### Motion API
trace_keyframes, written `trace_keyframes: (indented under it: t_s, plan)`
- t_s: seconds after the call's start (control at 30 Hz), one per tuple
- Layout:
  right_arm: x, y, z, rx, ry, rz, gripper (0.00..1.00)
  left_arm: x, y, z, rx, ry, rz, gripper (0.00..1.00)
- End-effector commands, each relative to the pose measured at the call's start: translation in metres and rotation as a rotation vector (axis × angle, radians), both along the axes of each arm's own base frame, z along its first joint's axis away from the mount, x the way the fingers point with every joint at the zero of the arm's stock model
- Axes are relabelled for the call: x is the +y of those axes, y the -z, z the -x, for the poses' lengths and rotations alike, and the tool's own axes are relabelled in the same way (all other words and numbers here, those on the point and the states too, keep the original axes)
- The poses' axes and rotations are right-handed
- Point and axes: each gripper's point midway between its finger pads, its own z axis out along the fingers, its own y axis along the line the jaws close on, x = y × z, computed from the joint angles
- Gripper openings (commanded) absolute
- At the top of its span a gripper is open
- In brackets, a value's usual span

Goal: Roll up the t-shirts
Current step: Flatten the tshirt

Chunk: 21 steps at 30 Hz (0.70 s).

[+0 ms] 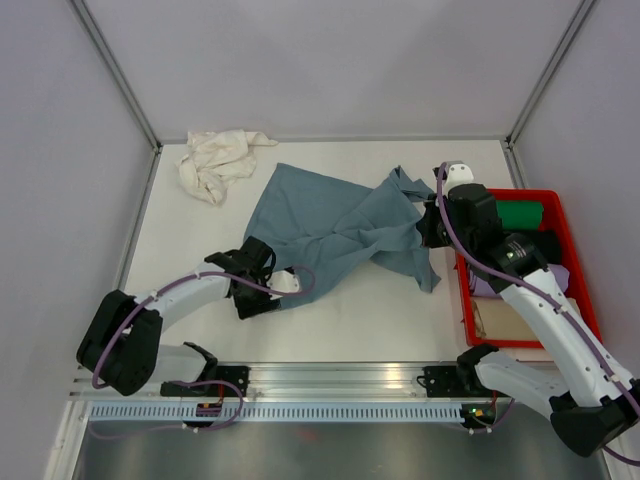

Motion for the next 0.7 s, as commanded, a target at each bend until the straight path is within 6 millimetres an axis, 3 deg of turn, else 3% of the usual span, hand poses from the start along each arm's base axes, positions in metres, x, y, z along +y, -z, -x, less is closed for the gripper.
trace_keyframes:
  t_s: [0.0,0.03,0.07,0.1,0.13,0.2,0.23,0.3,0.37,0.5,0.53,0.57,0.6,0.63,0.67]
  plan:
    - [-0.006,-0.004,-0.007,-0.029,0.031,0.026,0.00,-0.017,0.018,-0.021,-0.063,0.010,0.056,0.58]
    - [-0.006,-0.003,-0.010,-0.026,0.035,0.022,0.00,-0.020,0.019,-0.022,-0.055,-0.004,0.070,0.46]
    - [-0.003,-0.004,-0.014,-0.035,0.028,0.013,0.00,-0.022,0.019,-0.023,-0.050,-0.019,0.073,0.19]
    - [0.001,-0.005,-0.016,-0.032,0.012,0.000,0.00,-0.026,0.015,-0.030,-0.060,-0.035,0.079,0.03]
    - [0.000,-0.009,-0.025,-0.029,0.020,-0.008,0.00,-0.027,0.011,-0.035,-0.073,-0.068,0.082,0.02]
    - [-0.002,-0.028,-0.035,-0.048,0.026,-0.022,0.00,-0.036,-0.015,-0.052,-0.141,-0.089,0.133,0.02]
    - [-0.009,-0.029,-0.040,-0.036,0.049,-0.015,0.00,-0.038,-0.028,-0.060,-0.180,-0.135,0.155,0.02]
    - [-0.018,-0.031,-0.033,-0.011,0.067,-0.003,0.00,-0.046,-0.073,-0.087,-0.297,-0.197,0.242,0.02]
    - [-0.029,-0.033,-0.013,-0.005,0.103,-0.003,0.00,-0.048,-0.133,-0.104,-0.420,-0.259,0.356,0.02]
    - [-0.041,-0.047,0.027,-0.012,0.130,-0.058,0.00,-0.036,-0.223,-0.097,-0.577,-0.288,0.431,0.02]
    - [-0.044,-0.062,0.037,-0.045,0.135,-0.090,0.00,-0.030,-0.243,-0.094,-0.611,-0.306,0.447,0.02]
    - [-0.048,-0.065,0.048,-0.037,0.139,-0.091,0.00,-0.024,-0.275,-0.083,-0.650,-0.311,0.472,0.02]
    - [-0.050,-0.085,0.055,-0.080,0.138,-0.115,0.00,-0.021,-0.291,-0.078,-0.671,-0.319,0.491,0.02]
    - [-0.053,-0.095,0.064,-0.096,0.140,-0.124,0.00,-0.008,-0.323,-0.072,-0.737,-0.364,0.497,0.02]
    - [-0.055,-0.122,0.072,-0.158,0.132,-0.152,0.00,-0.002,-0.341,-0.070,-0.776,-0.385,0.505,0.02]
